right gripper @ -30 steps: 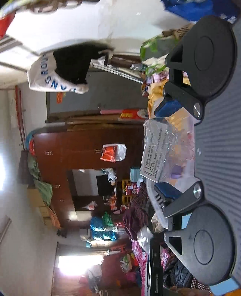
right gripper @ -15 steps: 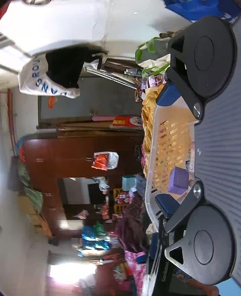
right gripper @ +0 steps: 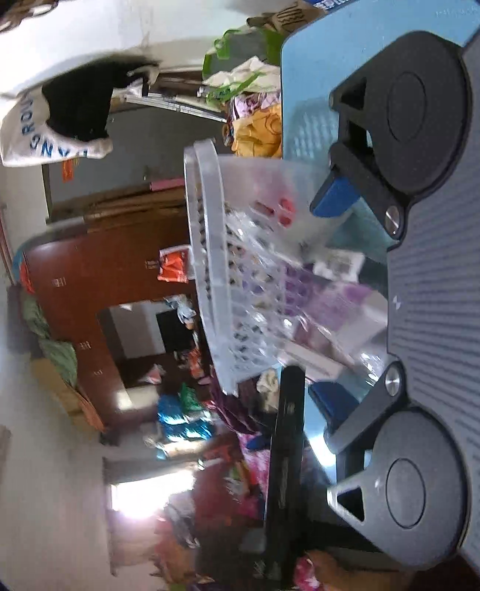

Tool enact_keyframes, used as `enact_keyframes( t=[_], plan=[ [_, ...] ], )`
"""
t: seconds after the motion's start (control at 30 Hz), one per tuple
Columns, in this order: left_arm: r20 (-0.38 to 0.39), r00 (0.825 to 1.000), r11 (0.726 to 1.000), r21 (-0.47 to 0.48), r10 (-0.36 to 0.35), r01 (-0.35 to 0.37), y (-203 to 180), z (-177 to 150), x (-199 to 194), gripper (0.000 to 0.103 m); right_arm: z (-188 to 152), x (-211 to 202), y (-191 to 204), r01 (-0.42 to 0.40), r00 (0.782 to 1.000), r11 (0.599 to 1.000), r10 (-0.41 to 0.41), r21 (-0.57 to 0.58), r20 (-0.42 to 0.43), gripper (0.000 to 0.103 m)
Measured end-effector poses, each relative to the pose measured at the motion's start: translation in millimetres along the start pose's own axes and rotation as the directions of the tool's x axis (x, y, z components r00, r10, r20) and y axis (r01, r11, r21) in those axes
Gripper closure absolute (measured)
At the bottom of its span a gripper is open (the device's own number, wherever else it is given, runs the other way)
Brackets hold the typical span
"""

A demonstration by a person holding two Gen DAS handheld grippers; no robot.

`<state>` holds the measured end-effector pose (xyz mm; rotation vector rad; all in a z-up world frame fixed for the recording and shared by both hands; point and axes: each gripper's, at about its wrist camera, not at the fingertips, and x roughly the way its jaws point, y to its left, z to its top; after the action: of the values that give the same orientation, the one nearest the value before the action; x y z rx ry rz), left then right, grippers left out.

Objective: Organize objects
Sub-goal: 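Grasp the pink Hoho box with the left tool while the right tool grasps the purple-white wrapped pack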

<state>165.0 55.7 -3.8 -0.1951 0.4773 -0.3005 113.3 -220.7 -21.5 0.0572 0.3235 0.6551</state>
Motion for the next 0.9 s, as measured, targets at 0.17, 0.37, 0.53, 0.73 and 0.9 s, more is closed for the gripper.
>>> enact_keyframes(
  t=[0.17, 0.37, 0.53, 0.73, 0.9],
  plan=[
    [-0.048, 0.998, 0.999, 0.028, 0.039, -0.038, -5.8, -7.5, 9.6, 0.014, 3.8, 13.9, 13.1, -0.002, 0.998, 0.997, -0.003, -0.072, -0.064, 0.024],
    [-0.058, 0.998, 0.998, 0.05, 0.028, -0.025, -6.4, -12.3, 8.7, 0.016, -3.8, 18.9, 20.3, 0.031, 0.994, 0.992, -0.044, -0.122, -0.105, 0.047],
    [-0.03, 0.999, 0.997, 0.072, 0.018, -0.016, -8.0, -17.0, 4.4, 0.027, -5.7, 14.4, 17.2, 0.049, 0.995, 0.993, -0.058, -0.112, -0.08, 0.055],
    [0.004, 1.0, 0.997, 0.075, -0.002, 0.002, -9.1, -18.3, -1.4, 0.028, -7.1, 9.0, 19.5, 0.08, 0.996, 0.99, -0.083, -0.116, -0.02, 0.056],
    [0.032, 0.999, 0.998, 0.057, -0.015, 0.013, -5.1, -18.7, -6.4, 0.028, -8.1, 1.0, 18.1, 0.088, 0.996, 0.991, -0.084, -0.103, 0.043, 0.056]
  ],
)
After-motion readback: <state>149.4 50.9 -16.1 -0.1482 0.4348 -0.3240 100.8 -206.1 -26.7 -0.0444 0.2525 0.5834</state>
